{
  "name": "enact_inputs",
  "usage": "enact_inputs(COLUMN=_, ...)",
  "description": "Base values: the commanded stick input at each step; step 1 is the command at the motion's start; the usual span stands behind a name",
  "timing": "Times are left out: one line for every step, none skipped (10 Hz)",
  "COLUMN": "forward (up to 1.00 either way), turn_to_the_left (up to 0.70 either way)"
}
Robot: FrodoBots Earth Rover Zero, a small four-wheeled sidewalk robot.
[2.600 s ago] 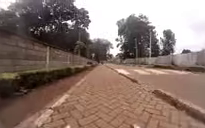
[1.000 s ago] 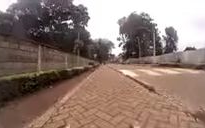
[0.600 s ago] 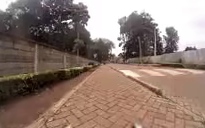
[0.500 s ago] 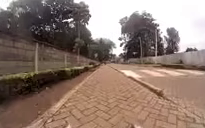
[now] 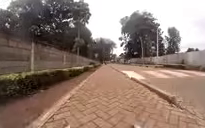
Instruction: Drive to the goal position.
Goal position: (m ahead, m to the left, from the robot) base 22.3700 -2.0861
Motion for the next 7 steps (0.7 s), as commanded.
enact_inputs(forward=0.7, turn_to_the_left=0.0)
enact_inputs(forward=0.7, turn_to_the_left=0.0)
enact_inputs(forward=0.7, turn_to_the_left=0.0)
enact_inputs(forward=0.7, turn_to_the_left=0.0)
enact_inputs(forward=0.7, turn_to_the_left=0.0)
enact_inputs(forward=0.7, turn_to_the_left=0.0)
enact_inputs(forward=0.7, turn_to_the_left=0.0)
